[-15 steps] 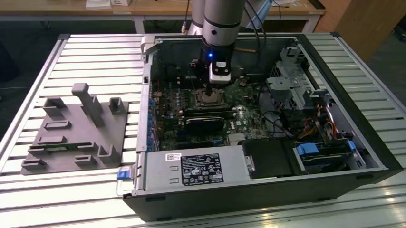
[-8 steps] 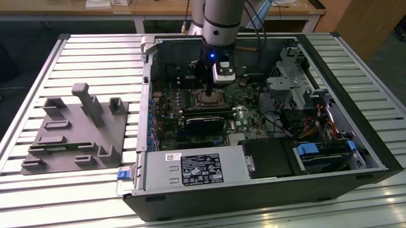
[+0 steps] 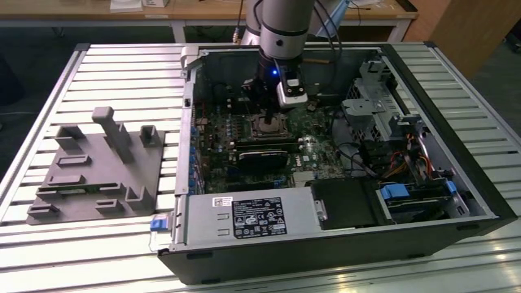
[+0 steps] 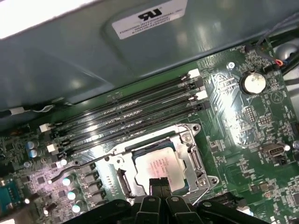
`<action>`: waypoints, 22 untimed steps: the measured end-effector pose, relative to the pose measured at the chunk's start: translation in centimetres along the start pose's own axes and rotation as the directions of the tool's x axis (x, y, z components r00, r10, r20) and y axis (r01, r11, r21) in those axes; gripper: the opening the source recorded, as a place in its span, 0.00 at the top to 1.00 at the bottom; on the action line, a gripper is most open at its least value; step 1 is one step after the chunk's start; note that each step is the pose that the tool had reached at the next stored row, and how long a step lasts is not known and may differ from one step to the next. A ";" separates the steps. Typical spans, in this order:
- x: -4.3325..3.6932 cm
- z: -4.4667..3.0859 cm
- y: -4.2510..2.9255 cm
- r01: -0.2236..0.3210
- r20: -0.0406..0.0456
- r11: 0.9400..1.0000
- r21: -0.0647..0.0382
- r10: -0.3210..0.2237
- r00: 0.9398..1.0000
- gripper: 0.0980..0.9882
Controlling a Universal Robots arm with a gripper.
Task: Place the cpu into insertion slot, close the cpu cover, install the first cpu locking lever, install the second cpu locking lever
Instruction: 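Close the cpu cover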
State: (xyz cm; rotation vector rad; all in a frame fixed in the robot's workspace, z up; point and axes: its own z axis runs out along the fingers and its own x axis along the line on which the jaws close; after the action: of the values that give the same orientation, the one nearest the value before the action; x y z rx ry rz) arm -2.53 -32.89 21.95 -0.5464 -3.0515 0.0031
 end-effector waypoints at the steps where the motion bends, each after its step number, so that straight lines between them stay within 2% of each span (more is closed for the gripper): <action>1: -0.01 0.00 -0.01 0.003 0.005 1.000 -0.003 -0.003 1.000 0.99; 7: -0.03 0.01 -0.06 0.021 0.043 0.999 -0.031 -0.019 0.999 0.99; 8: -0.03 0.01 -0.07 0.024 0.046 0.999 -0.033 -0.023 0.999 0.99; 16: 0.01 0.02 -0.09 0.026 0.046 0.999 -0.035 -0.025 0.999 0.99; 22: 0.05 0.12 -0.11 0.032 0.063 0.998 -0.049 -0.029 0.998 0.99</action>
State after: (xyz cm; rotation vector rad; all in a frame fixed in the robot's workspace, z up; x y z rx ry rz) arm -2.62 -32.98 21.84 -0.5123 -3.1278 -0.0581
